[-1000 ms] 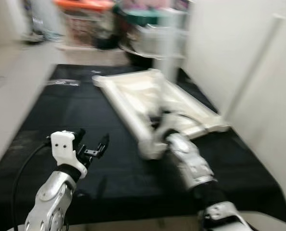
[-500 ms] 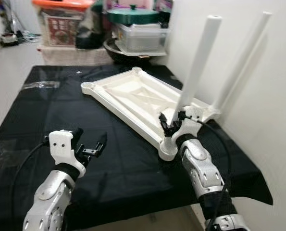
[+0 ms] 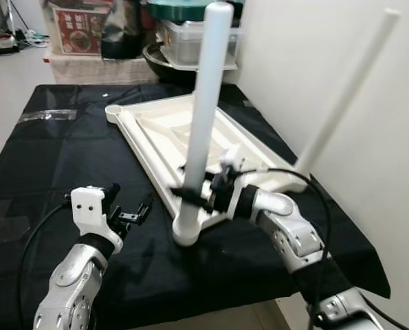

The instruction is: Building children table

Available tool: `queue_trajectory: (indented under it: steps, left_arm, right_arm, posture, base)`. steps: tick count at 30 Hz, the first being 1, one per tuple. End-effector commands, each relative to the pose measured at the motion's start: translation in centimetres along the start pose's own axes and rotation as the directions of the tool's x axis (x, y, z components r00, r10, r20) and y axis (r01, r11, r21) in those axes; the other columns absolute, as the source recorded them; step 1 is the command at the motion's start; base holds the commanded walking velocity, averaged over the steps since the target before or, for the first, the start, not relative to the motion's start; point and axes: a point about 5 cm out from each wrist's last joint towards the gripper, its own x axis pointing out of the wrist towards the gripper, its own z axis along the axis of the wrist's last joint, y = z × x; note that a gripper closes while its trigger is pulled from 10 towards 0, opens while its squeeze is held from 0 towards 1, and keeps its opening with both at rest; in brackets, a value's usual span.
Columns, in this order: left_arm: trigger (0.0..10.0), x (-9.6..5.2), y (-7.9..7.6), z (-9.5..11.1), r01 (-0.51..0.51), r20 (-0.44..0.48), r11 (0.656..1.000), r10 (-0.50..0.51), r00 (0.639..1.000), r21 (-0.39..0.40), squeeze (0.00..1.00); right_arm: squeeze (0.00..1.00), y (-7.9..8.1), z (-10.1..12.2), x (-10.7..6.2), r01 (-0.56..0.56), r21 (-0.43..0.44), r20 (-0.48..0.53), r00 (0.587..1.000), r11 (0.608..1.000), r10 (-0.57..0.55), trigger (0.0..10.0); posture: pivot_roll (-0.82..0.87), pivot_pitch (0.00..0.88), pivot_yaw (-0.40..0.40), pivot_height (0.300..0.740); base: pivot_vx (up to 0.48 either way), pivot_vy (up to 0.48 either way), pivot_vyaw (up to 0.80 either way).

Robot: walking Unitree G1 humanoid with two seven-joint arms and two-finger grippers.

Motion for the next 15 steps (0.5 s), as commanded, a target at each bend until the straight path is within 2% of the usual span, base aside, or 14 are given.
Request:
queue_trajectory:
  steps: [1, 3, 5, 6, 7, 8, 9, 10, 11, 12, 13, 14, 15]
  left_arm:
    - [10.0, -0.2, -0.1, -0.4, -0.003, -0.013, 1.000, 0.003, 1.000, -0.009, 0.00]
    - [10.0, -0.2, -0.2, -0.3, 0.001, -0.014, 1.000, -0.001, 1.000, -0.010, 0.00]
    - [10.0, -0.2, -0.2, -0.3, 0.005, -0.014, 1.000, -0.005, 1.000, -0.012, 0.00]
    - [10.0, -0.2, -0.2, -0.3, 0.005, -0.014, 1.000, -0.005, 1.000, -0.012, 0.00]
    - [10.0, -0.2, -0.2, -0.3, 0.006, -0.014, 1.000, -0.006, 1.000, -0.012, 0.00]
    - [10.0, -0.2, -0.2, -0.3, 0.006, -0.014, 1.000, -0.006, 1.000, -0.012, 0.00]
    - [10.0, -0.2, -0.3, -0.3, 0.007, -0.014, 1.000, -0.007, 1.000, -0.012, 0.00]
    - [10.0, -0.3, -0.3, -0.3, 0.006, -0.014, 1.000, -0.006, 1.000, -0.012, 0.00]
    - [10.0, -0.3, -0.3, -0.3, 0.006, -0.014, 1.000, -0.006, 1.000, -0.012, 0.00]
    - [10.0, -0.3, -0.3, -0.2, 0.005, -0.013, 1.000, -0.005, 1.000, -0.012, 0.00]
    - [10.0, -0.3, -0.3, -0.2, 0.003, -0.012, 1.000, -0.003, 1.000, -0.012, 0.00]
    - [10.0, -0.3, -0.2, -0.2, 0.000, -0.011, 1.000, 0.000, 1.000, -0.011, 0.00]
    - [10.0, -0.3, -0.2, -0.2, 0.000, -0.011, 1.000, 0.000, 1.000, -0.011, 0.00]
  right_arm:
    - [0.00, 0.8, -1.5, 0.6, -0.027, 0.011, -0.062, 0.998, 1.000, 0.027, 0.0]
    - [0.00, 0.1, -2.0, 1.0, 0.088, 0.005, -0.083, 0.993, 0.996, -0.088, 0.0]
    - [0.00, -1.0, -2.4, 0.8, 0.214, 0.007, -0.092, 0.973, 0.977, -0.212, 0.0]
    - [0.00, -1.0, -2.4, 0.8, 0.214, 0.007, -0.092, 0.973, 0.977, -0.212, 0.0]
    - [0.00, -2.2, -2.7, 0.4, 0.357, 0.015, -0.116, 0.929, 0.934, -0.353, 0.0]
    - [0.00, -2.2, -2.7, 0.4, 0.357, 0.015, -0.116, 0.929, 0.934, -0.353, 0.0]
    - [0.00, -3.0, -2.9, 0.0, 0.447, 0.020, -0.135, 0.887, 0.894, -0.441, 0.0]
    - [0.00, -4.9, -3.5, -1.5, 0.679, 0.010, -0.192, 0.721, 0.734, -0.666, 0.0]
    - [0.00, -4.9, -3.5, -1.5, 0.679, 0.010, -0.192, 0.721, 0.734, -0.666, 0.0]
    - [0.00, -6.4, -4.0, -3.5, 0.854, -0.002, -0.247, 0.504, 0.520, -0.828, 0.0]
    - [0.00, -7.2, -4.7, -6.4, 0.957, -0.040, -0.292, 0.264, 0.288, -0.919, 0.0]
    - [0.00, -7.2, -5.1, -8.7, 0.989, -0.080, -0.307, 0.096, 0.126, -0.947, 0.0]
    - [0.00, -7.2, -5.1, -8.7, 0.989, -0.080, -0.307, 0.096, 0.126, -0.947, 0.0]
  posture:
    - [0.13, 0.000, -0.129, 0.740]
    - [0.12, 0.000, -0.125, 0.740]
    - [0.11, 0.000, -0.120, 0.740]
    - [0.11, 0.000, -0.120, 0.740]
    - [0.11, 0.000, -0.121, 0.740]
    - [0.11, 0.000, -0.121, 0.740]
    - [0.11, 0.000, -0.121, 0.740]
    - [0.11, 0.000, -0.122, 0.740]
    - [0.11, 0.000, -0.122, 0.740]
    - [0.11, 0.000, -0.122, 0.740]
    - [0.11, 0.000, -0.123, 0.740]
    - [0.10, 0.000, -0.120, 0.740]
    - [0.10, 0.000, -0.120, 0.740]
  base:
    - [0.000, 0.000, 0.00]
    - [0.000, 0.000, 0.00]
    - [0.000, 0.000, 0.00]
    - [0.000, 0.000, 0.00]
    - [0.000, 0.000, 0.00]
    - [0.000, 0.000, 0.00]
    - [0.000, 0.000, 0.00]
    - [0.000, 0.000, 0.00]
    - [0.000, 0.000, 0.00]
    - [0.000, 0.000, 0.00]
    - [0.000, 0.000, 0.00]
    - [0.000, 0.000, 0.00]
    - [0.000, 0.000, 0.00]
